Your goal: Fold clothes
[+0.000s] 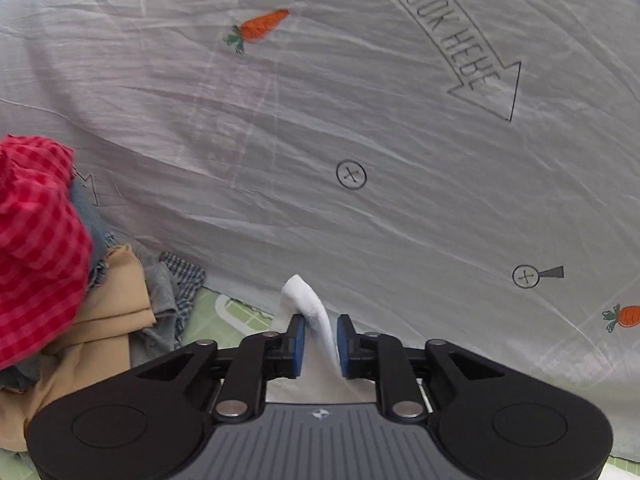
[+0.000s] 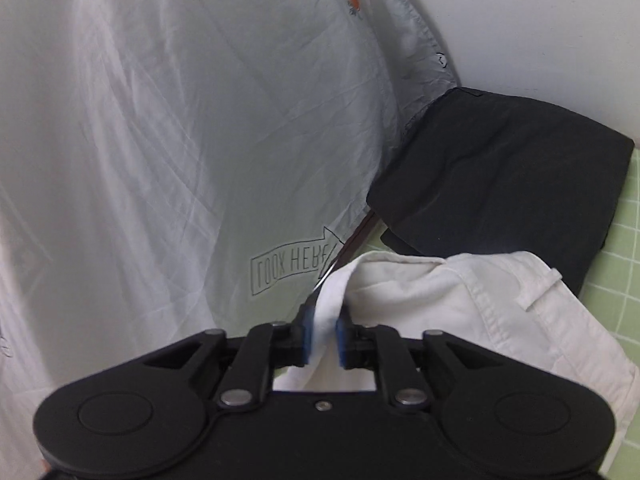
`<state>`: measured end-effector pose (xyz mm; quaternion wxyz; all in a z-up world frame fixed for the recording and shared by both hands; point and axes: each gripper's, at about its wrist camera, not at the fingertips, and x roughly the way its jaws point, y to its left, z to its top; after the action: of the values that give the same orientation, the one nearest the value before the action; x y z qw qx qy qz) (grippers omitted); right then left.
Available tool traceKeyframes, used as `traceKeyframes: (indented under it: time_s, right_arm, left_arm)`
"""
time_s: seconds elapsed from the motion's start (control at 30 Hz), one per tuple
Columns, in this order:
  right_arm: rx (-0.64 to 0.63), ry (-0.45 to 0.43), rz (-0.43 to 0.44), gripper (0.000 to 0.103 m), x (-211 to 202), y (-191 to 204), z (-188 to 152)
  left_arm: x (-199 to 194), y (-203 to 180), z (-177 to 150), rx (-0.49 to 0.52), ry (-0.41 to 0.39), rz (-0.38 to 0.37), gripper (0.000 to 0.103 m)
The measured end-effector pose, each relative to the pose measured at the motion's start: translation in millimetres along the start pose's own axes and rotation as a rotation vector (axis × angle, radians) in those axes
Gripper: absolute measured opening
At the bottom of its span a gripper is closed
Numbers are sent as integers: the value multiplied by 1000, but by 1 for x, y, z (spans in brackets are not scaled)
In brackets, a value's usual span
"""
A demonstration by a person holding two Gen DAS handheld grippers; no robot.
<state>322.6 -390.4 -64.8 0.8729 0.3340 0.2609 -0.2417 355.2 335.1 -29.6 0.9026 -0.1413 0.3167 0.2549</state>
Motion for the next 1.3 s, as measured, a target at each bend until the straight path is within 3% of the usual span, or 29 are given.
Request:
traceKeyframes:
  time_s: [0.07,0.1,0.13,0.27,0.37,0.53,0.77,1.1,1.17,1.2,1.23,1.27,1.3]
  right_arm:
    - [-84,-7,-34,52,-5,11,-13]
    - [-120,-6,-34,63,-12,11,-23]
    - [-144,4,-44,76,-20,8,-35]
    - [-203,58,-104,79,-54,-14,-80]
    - [-115,96,-160,81,-77,-42,-104]
    - [146,159,-121,85,-91,-86,-130]
    - [306,205,-53,87,-73,-88,-150]
    - [316,205,-40,88,-57,-76,-159]
    - [284,198,-41,83,-57,-73,-158]
    - [259,198,-51,75,-57,-71,-158]
    - [232,199,-63,64,-57,-69,-157]
    - [230,201,-70,56,-58,-70,-157]
    - [233,204,-76,41,-59,-72,-158]
  left_arm:
    - [-6,7,-15,-27,20,-1,47]
    - [-11,12,-26,-35,30,0,63]
    - [-17,20,-39,-37,51,7,68]
    - [-36,58,-92,-29,181,67,68]
    - [-51,91,-121,-102,240,98,69]
    - [-61,125,-150,-269,282,81,74]
    - [-44,116,-153,-285,277,42,74]
    - [-19,104,-151,-274,276,86,79]
    - [-19,104,-151,-283,270,94,76]
    - [-19,104,-151,-285,266,110,67]
    - [-20,105,-150,-284,263,128,48]
    - [-21,107,-150,-288,264,146,37]
    - [-21,110,-150,-293,266,164,17]
